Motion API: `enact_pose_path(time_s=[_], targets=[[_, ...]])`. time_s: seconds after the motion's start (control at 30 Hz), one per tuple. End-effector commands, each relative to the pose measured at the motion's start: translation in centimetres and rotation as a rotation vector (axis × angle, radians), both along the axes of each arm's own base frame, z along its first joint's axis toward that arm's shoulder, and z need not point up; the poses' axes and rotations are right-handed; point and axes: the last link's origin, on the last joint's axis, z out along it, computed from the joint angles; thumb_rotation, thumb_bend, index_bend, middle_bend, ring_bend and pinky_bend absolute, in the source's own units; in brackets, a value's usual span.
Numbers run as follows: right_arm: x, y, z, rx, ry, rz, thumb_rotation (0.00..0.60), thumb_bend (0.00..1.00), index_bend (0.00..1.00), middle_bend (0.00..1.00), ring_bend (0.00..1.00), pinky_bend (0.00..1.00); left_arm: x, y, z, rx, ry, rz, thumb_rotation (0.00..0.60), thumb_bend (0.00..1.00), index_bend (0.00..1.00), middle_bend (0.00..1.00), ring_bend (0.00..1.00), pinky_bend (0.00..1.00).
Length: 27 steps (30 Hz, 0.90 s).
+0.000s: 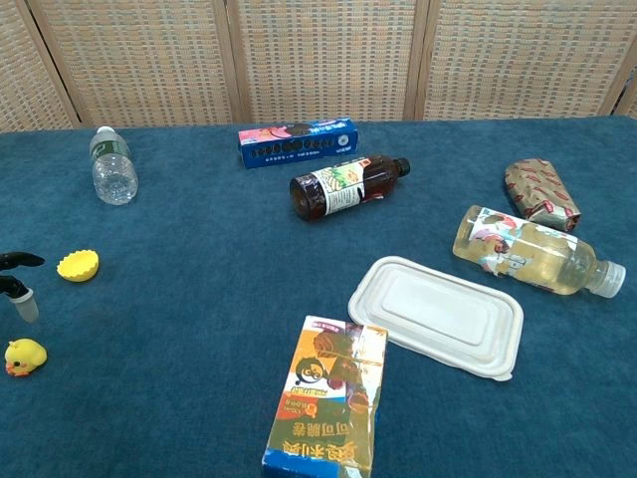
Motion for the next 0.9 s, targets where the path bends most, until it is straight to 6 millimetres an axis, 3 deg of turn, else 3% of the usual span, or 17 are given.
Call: enact_pose_path(time_s=[0.03, 0.9], targets=[[-0.1, 0.0, 0.0, 0.001, -0.001, -0.003, 0.600, 0.00, 0.01, 0.09, 0.00, 0.00, -0.2, 0.4, -0.4, -0.005, 0.005, 0.010, 0.600, 0.26, 0.35, 0.00, 0.00, 0.00], [-0.3, -0.2, 0.0, 0.003, -0.005, -0.010, 0.600, 0.00, 0.01, 0.09, 0.00, 0.00, -0.3, 1.4, -1.7, 0.007, 0.015, 0.026, 0.600, 0.31, 0.49, 0.00, 0.00, 0.00]])
